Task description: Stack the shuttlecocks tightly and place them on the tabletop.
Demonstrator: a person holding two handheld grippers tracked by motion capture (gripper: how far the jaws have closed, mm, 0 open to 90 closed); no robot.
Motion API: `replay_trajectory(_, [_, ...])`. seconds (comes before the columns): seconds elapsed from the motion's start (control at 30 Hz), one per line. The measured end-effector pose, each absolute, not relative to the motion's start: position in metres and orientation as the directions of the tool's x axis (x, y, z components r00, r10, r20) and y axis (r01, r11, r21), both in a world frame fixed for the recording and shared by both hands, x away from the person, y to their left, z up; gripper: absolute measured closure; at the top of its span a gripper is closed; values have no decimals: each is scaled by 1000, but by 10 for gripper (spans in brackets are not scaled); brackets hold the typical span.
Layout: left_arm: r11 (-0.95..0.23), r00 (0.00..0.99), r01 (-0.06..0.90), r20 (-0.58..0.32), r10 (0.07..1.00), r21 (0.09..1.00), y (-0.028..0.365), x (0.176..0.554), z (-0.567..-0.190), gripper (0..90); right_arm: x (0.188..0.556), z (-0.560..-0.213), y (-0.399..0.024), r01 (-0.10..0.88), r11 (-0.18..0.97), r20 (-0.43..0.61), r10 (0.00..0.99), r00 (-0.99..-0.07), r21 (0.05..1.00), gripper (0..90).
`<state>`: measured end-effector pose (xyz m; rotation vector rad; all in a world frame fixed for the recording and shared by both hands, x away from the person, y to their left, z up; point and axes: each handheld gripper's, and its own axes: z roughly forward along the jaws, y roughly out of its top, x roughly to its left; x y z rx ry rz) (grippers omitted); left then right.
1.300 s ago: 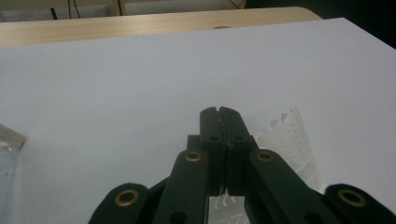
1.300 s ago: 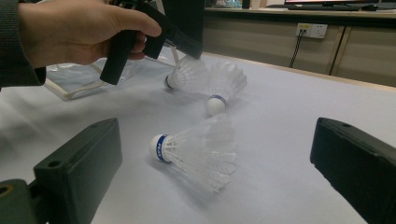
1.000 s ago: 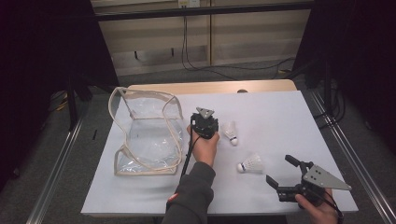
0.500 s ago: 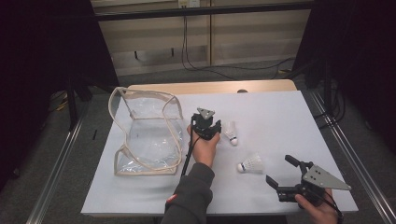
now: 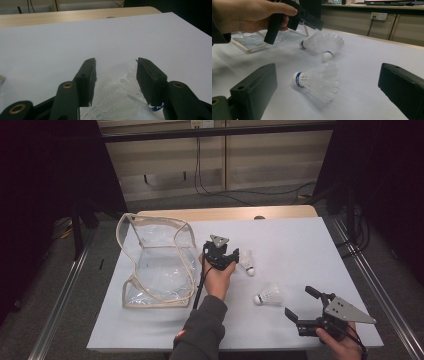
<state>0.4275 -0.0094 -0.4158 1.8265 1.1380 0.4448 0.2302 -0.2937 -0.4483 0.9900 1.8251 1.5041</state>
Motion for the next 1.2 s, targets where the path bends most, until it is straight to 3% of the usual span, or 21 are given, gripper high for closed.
replay_trajectory(0.33, [-158, 555, 527, -198, 808, 835, -6, 419, -407, 327, 230, -448, -295, 181, 97, 22, 828, -560, 979, 17])
replay_trajectory(0.7, [-191, 580, 520, -181, 794, 832, -3, 412, -404, 289, 230, -448, -294, 186, 94, 27, 827, -562, 978, 17])
replay_trajectory(1.2, [-191, 634, 508, -213, 744, 840, 3, 392, -401, 132, 230, -448, -295, 182, 97, 22, 829, -559, 979, 17])
